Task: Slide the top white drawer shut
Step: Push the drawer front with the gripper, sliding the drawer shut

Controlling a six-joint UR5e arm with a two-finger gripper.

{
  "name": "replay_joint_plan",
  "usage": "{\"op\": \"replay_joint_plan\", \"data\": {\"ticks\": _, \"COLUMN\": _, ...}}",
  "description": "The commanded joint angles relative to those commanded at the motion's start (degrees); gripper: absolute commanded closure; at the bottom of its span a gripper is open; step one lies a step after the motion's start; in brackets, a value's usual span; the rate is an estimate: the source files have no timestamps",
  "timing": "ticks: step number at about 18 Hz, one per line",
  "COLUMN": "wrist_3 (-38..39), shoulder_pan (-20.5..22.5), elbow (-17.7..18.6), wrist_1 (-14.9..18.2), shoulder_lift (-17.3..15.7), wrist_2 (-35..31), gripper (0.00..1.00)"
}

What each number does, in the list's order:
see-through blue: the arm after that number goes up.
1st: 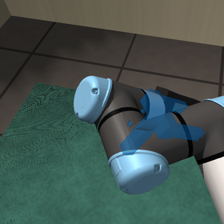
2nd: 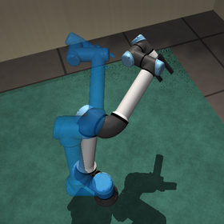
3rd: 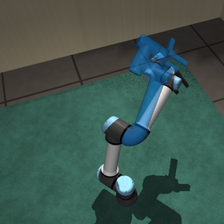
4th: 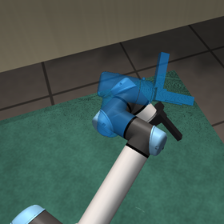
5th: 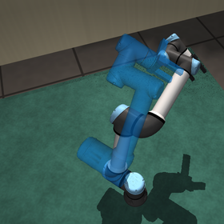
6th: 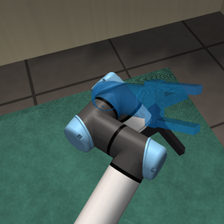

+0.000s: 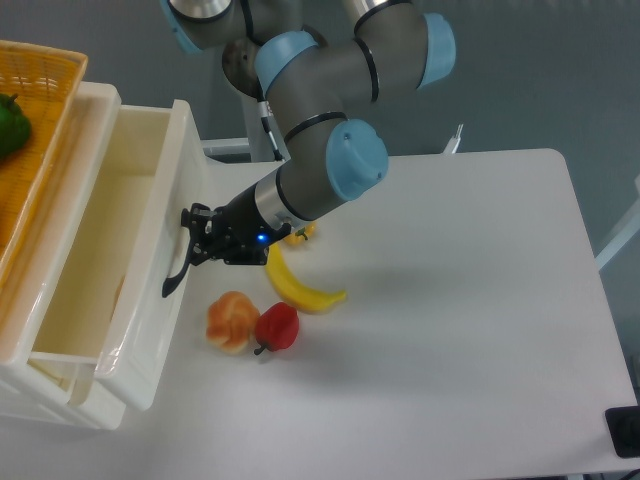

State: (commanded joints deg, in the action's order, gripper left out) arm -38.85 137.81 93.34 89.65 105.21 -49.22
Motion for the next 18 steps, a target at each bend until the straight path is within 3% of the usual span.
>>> {"op": "replay_joint_plan", "data": {"ticks": 12, "wrist_3": 1.76, "shoulder_pan": -3.95, "elbow": 0.0, "wrist_1": -0.09, "shoulder_lift": 0.09, "wrist_2": -0.09, "gripper": 1.0}}
{"op": "replay_joint_plan", "data": {"ticks": 18, "wrist_3": 3.95, "shoulder_pan": -5.98, "elbow": 0.09, "wrist_1": -2.28, "shoulder_lift": 0.53, "wrist_2": -0.18, "gripper": 1.0}}
